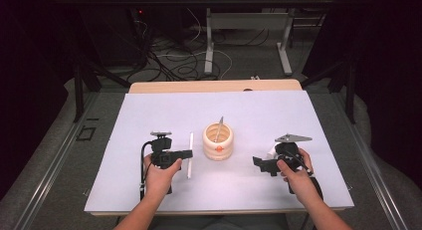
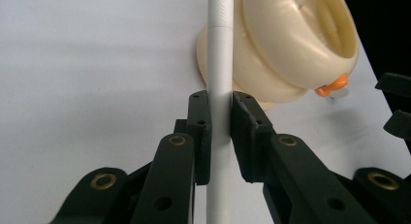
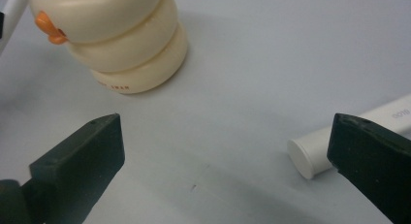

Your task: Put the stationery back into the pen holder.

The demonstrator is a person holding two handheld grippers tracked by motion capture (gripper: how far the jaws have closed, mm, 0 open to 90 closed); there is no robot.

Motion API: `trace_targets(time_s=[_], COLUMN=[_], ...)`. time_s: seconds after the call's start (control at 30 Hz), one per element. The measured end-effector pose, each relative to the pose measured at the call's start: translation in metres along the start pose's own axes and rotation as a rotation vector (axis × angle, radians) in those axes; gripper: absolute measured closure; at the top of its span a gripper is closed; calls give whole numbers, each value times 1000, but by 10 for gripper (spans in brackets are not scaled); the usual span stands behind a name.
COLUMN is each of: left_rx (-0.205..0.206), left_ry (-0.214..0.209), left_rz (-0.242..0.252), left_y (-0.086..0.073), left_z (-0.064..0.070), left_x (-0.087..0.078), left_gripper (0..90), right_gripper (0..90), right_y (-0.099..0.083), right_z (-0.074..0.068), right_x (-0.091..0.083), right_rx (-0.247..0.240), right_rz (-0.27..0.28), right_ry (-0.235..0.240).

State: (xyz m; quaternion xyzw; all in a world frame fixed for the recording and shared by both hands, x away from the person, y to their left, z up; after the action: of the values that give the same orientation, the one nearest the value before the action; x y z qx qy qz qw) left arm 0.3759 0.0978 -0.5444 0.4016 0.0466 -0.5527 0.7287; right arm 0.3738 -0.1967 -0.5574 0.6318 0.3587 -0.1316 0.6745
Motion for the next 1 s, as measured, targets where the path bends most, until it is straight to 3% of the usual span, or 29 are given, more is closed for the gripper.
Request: trace_targets(time_s=[0.1,0.37,0.57,0.67,0.83,1.0], left_rx=[19,68,117,128,156,180], left_ry=[-9,-25,-44,-50,-59,-59], left_rz=[15,56,66,73,68,73], left_y=[2,4,4,3,2,0], left_z=[3,12,19,25,32,35], left_x=[-3,-6,-7,-6,-4,-1], left_gripper=[785,786,785,785,785,785], right_gripper=[0,0,0,6,136,216], right_y=[4,16,22,29,39,41], right_z=[-6,-16,-21,-26,-34,-44], right_x=[-1,-5,-6,-8,-10,-9], right_rx=[-5,72,76,75,71,66], right_rz=[7,7,5,30,61,55], right_ry=[22,75,88,108,123,164])
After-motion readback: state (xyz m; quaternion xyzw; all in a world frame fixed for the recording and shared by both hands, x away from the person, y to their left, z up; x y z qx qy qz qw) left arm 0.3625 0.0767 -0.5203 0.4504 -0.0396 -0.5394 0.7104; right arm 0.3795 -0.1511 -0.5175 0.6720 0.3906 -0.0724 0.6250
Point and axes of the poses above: each handheld gripper's, and its own axes: x roughly forward along the jaws, y roughly out of its top, z roughly to its right, the point moved 7 cm from there along x, roughly forward along the jaws, and after that the axes turned 14 degrees about -y, right-handed, at the moved point
